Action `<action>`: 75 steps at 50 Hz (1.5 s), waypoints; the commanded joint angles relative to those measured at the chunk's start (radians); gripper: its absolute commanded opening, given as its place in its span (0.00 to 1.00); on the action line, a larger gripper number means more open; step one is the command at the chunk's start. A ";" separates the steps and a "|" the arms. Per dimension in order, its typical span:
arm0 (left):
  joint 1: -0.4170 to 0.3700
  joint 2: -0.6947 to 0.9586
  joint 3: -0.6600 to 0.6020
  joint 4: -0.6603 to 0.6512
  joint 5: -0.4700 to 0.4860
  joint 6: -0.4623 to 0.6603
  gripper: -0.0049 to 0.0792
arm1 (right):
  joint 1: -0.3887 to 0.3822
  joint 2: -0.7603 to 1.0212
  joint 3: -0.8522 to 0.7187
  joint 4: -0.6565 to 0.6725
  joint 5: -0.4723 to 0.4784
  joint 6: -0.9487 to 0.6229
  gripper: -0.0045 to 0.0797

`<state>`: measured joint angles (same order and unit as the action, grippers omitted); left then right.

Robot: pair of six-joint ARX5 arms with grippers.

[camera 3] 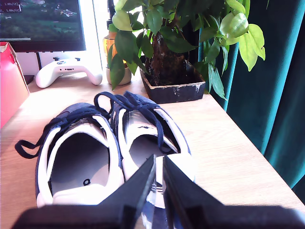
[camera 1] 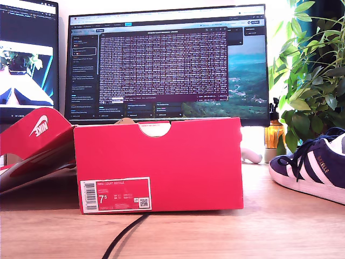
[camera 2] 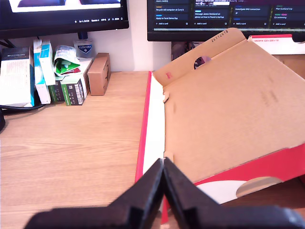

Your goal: Pack the blue shoes by picking the first shoe and placing it inside the red shoebox, left side, then picking and rotating the second shoe and placing it in the shoebox

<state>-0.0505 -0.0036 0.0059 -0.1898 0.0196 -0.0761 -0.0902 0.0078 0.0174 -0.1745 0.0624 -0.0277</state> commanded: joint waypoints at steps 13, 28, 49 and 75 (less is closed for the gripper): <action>0.001 -0.008 -0.031 -0.015 -0.001 -0.002 0.05 | 0.000 -0.007 -0.011 0.007 -0.001 0.000 0.04; 0.001 -0.008 -0.031 -0.012 0.031 -0.037 0.05 | 0.000 -0.007 -0.011 0.008 -0.023 0.151 0.04; -0.005 -0.008 0.018 0.175 0.330 -0.291 0.04 | 0.000 -0.007 -0.009 0.088 -0.150 0.674 0.04; -0.032 0.281 0.485 -0.195 0.414 0.213 0.04 | 0.001 0.147 0.266 -0.006 -0.300 0.717 0.04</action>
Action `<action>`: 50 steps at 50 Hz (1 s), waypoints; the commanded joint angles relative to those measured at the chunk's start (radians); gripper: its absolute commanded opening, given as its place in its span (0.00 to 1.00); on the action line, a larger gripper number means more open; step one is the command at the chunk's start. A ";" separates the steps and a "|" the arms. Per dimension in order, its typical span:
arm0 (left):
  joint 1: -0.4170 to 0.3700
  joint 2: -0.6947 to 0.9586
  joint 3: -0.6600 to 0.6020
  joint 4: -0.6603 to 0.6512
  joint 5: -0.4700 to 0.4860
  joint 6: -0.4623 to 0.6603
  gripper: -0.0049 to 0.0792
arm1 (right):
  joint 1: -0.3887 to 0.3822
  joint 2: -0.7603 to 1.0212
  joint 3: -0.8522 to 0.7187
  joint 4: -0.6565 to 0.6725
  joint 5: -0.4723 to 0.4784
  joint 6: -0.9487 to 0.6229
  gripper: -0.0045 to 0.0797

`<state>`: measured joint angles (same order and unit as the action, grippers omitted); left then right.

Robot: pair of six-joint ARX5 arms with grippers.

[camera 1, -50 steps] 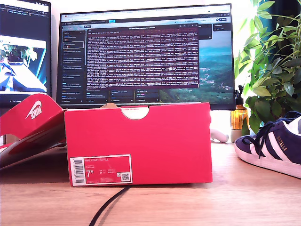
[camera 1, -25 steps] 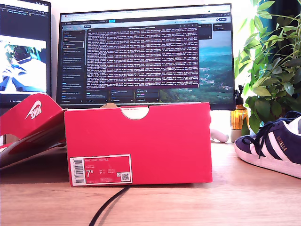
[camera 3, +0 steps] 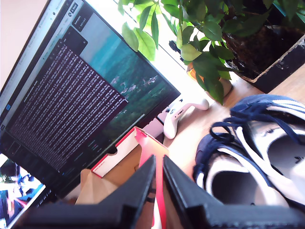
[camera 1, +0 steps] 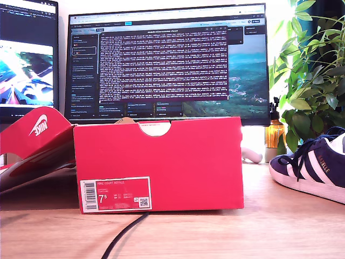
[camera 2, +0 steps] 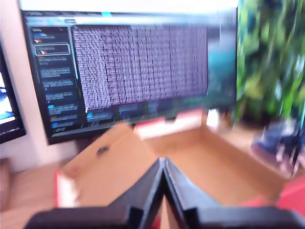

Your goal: Pack the blue shoes by picking the first shoe and placing it inside the red shoebox, left side, then picking and rotating the second shoe and placing it in the shoebox

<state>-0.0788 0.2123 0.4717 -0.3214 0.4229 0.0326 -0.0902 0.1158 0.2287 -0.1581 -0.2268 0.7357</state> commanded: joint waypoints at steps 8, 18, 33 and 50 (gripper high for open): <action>-0.038 0.291 0.135 -0.264 0.075 0.399 0.04 | 0.001 0.225 0.237 -0.163 -0.030 -0.201 0.04; -0.220 0.530 0.160 -0.320 0.010 0.710 0.04 | 0.005 0.501 0.463 -0.310 -0.035 -0.371 0.04; -0.447 0.795 0.176 -0.309 -0.274 0.918 0.04 | 0.023 0.919 0.728 -0.525 -0.035 -0.521 0.04; -0.483 0.940 0.176 -0.120 -0.420 1.031 0.04 | 0.133 1.233 0.901 -0.821 -0.031 -0.687 0.08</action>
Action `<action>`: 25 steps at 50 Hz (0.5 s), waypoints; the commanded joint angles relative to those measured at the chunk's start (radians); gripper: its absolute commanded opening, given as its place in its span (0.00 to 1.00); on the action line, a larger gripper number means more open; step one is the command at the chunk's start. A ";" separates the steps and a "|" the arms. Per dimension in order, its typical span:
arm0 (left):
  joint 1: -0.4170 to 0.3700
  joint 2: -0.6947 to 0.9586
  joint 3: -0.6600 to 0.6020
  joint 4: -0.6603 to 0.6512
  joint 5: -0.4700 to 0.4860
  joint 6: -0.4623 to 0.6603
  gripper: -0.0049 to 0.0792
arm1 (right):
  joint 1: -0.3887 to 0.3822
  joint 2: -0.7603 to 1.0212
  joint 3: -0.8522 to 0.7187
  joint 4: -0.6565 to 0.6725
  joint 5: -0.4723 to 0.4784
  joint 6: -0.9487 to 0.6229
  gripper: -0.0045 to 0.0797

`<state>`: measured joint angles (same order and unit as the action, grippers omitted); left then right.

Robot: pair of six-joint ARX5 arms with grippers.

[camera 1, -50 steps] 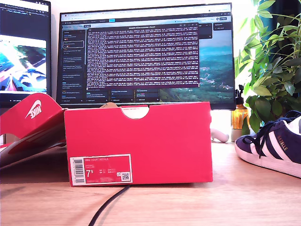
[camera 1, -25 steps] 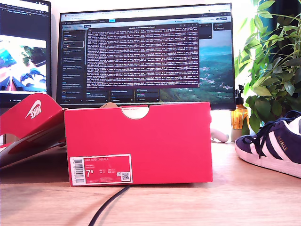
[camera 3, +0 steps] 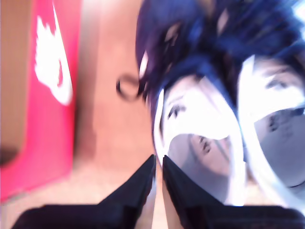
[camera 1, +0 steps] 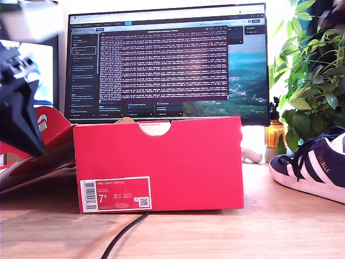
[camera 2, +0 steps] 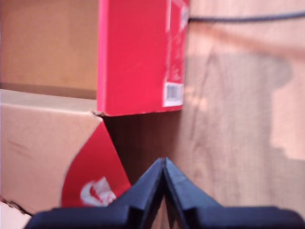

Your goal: Pack the blue shoes by picking the first shoe and placing it inside the red shoebox, left side, then picking and rotating the second shoe and placing it in the shoebox

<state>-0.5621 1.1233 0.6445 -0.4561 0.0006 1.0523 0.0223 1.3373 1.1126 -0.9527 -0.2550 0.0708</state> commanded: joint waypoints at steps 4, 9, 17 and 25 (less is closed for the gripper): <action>0.000 0.066 0.003 0.041 0.001 0.027 0.04 | 0.046 0.039 0.030 -0.071 0.023 -0.044 0.14; -0.002 0.105 0.003 0.090 -0.001 0.042 0.04 | 0.064 0.053 0.031 -0.094 0.081 -0.085 0.19; -0.001 0.143 0.003 0.150 -0.002 0.042 0.04 | 0.074 0.054 0.031 -0.097 0.113 -0.131 0.25; -0.001 0.147 0.003 0.172 -0.001 0.041 0.04 | 0.076 0.055 0.031 -0.103 0.154 -0.170 0.32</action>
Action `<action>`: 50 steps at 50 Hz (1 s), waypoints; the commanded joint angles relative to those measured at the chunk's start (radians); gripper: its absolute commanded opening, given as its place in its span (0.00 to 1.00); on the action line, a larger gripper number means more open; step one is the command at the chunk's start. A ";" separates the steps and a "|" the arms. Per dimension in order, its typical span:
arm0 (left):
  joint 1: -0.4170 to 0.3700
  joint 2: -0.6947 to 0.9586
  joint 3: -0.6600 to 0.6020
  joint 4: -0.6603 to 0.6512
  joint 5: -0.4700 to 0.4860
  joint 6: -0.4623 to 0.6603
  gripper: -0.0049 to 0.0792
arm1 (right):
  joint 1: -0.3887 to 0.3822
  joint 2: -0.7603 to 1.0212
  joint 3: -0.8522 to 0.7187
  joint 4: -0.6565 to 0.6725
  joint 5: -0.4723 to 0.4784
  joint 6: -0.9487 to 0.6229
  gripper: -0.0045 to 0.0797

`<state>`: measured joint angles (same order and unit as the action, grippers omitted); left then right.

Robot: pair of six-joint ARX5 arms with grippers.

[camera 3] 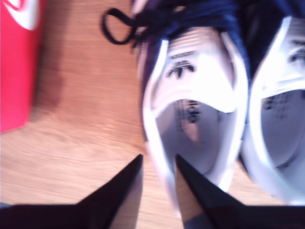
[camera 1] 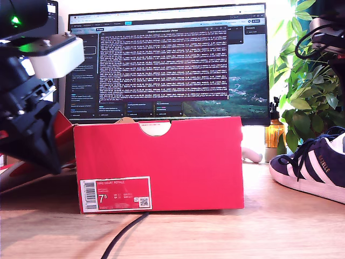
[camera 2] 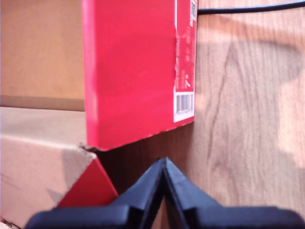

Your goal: Pack the blue shoes by picking the first shoe and placing it inside the red shoebox, left side, then picking and rotating the second shoe and placing it in the shoebox

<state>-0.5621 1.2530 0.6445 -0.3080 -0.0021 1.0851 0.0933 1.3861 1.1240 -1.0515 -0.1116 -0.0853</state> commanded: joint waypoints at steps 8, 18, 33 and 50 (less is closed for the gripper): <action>-0.001 0.017 0.003 0.031 0.002 0.008 0.04 | 0.005 0.026 0.019 0.008 0.010 -0.035 0.38; -0.001 0.017 0.003 0.039 0.001 0.007 0.04 | 0.019 0.116 0.019 0.016 0.010 -0.045 0.40; -0.001 0.017 0.003 0.043 -0.007 0.007 0.04 | 0.056 0.285 0.019 -0.023 0.010 -0.046 0.40; -0.001 0.017 0.003 0.043 -0.013 0.007 0.04 | 0.056 0.325 0.019 0.027 0.011 -0.042 0.13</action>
<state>-0.5625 1.2533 0.6441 -0.2852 -0.0101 1.0851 0.1463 1.6985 1.1446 -1.0439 -0.1001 -0.1287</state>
